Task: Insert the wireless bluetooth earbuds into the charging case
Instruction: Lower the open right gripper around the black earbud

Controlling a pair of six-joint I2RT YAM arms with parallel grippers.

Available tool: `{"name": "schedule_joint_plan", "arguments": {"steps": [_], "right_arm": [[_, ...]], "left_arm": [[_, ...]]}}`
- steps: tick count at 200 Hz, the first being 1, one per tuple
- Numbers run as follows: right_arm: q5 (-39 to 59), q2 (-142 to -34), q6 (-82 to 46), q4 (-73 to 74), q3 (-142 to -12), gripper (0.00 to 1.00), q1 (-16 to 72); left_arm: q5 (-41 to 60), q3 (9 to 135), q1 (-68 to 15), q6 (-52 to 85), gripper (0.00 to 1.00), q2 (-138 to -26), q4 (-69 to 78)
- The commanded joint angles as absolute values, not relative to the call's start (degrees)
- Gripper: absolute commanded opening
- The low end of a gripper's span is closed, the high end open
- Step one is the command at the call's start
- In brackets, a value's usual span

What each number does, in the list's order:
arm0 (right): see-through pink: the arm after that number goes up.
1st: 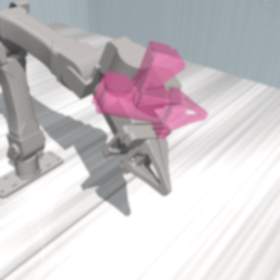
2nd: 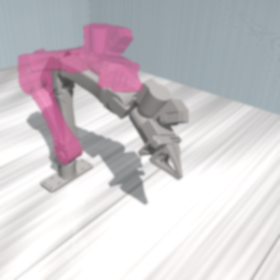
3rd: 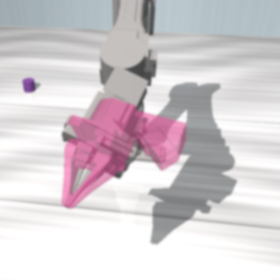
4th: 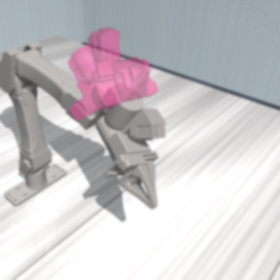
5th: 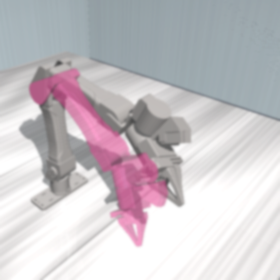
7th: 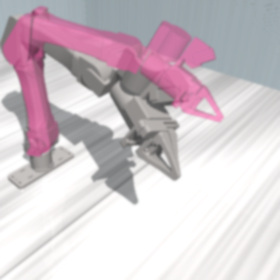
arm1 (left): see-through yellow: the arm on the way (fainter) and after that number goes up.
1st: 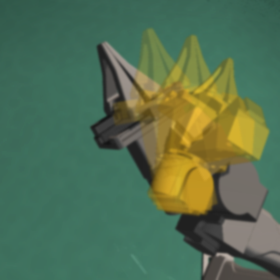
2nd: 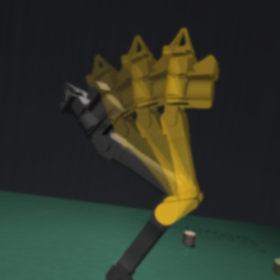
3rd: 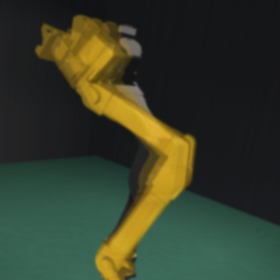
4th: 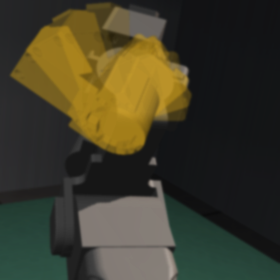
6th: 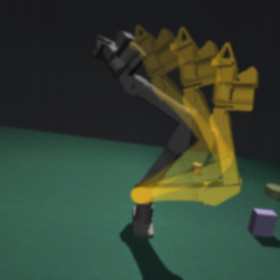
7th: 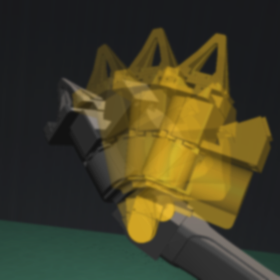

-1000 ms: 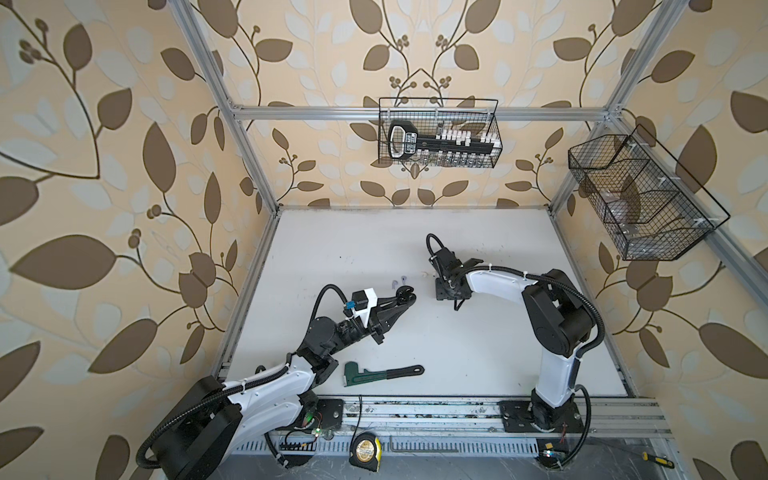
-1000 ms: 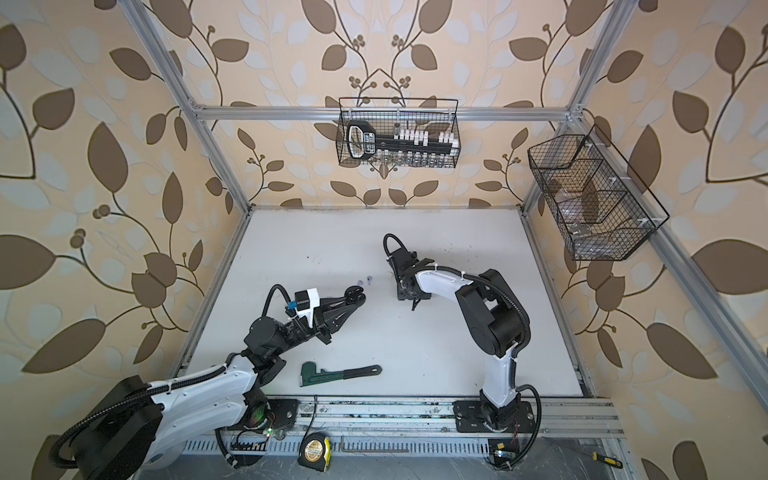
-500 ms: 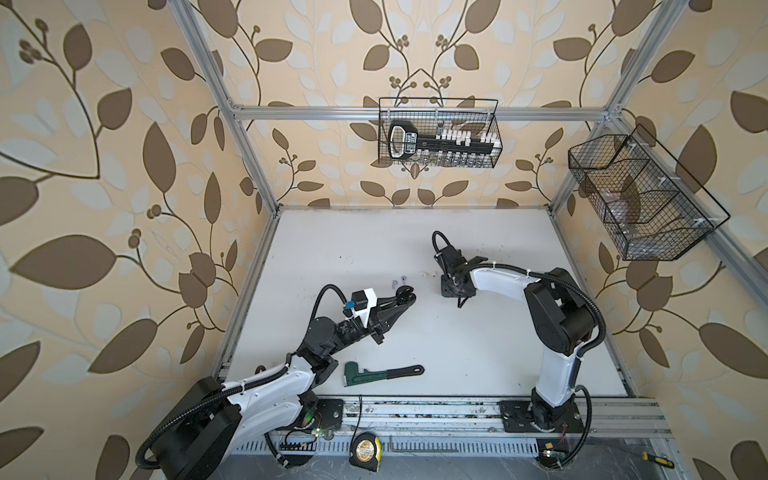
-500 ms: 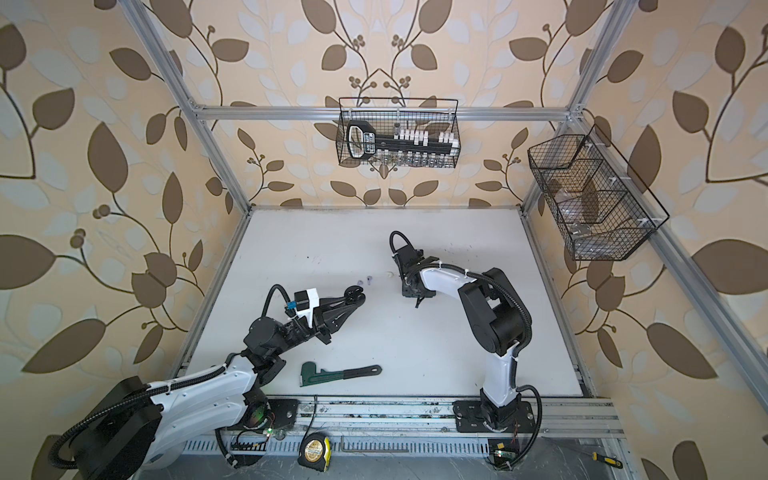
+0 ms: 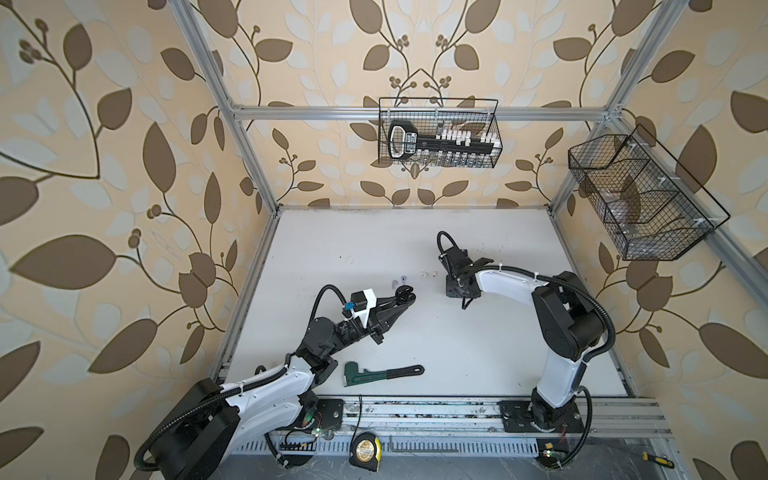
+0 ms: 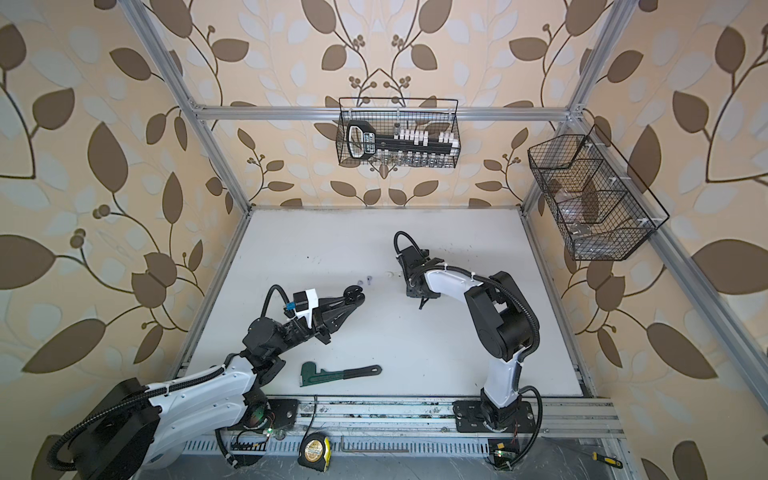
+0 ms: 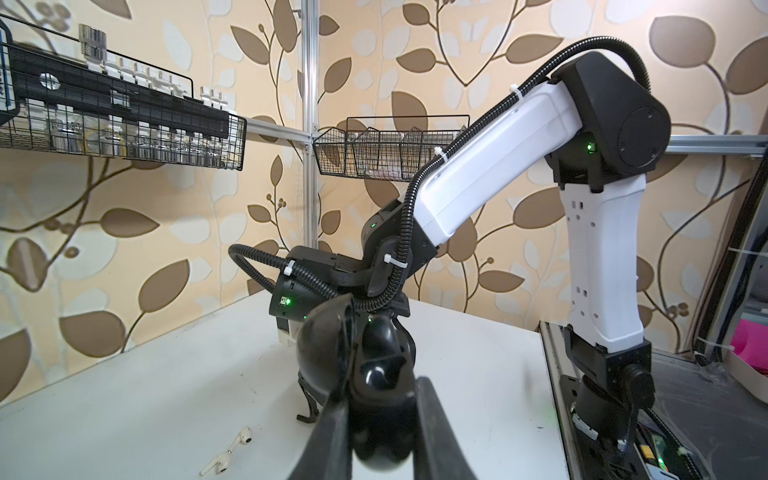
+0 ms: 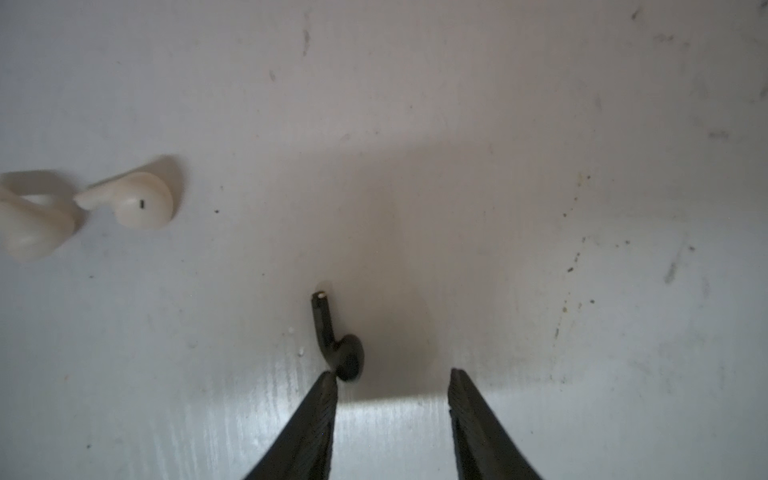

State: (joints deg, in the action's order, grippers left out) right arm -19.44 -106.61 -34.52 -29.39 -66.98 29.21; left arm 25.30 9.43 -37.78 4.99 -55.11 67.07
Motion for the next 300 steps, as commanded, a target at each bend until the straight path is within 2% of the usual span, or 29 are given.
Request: {"name": "schedule_joint_plan", "arguments": {"steps": [1, 133, 229, 300], "right_arm": [[-20.59, -106.34, -35.59, -30.31, -66.28, 0.45, 28.4], [-22.41, -107.8, -35.65, -29.71, -66.27, 0.46, 25.23], [-21.1, -112.12, -33.71, -29.04, -72.41, 0.48, 24.24], [-19.25, -108.46, -32.81, -26.91, -71.42, 0.51, 23.91]], "left_arm": [[25.93, 10.42, -37.44, 4.05, 0.0, -53.88, 68.4], [26.01, 10.19, -37.44, 4.22, 0.0, -52.59, 68.23], [26.19, 10.37, -37.44, 3.88, 0.0, -53.2, 67.95], [26.46, 10.46, -37.51, 3.69, 0.0, -53.26, 67.59]]}}
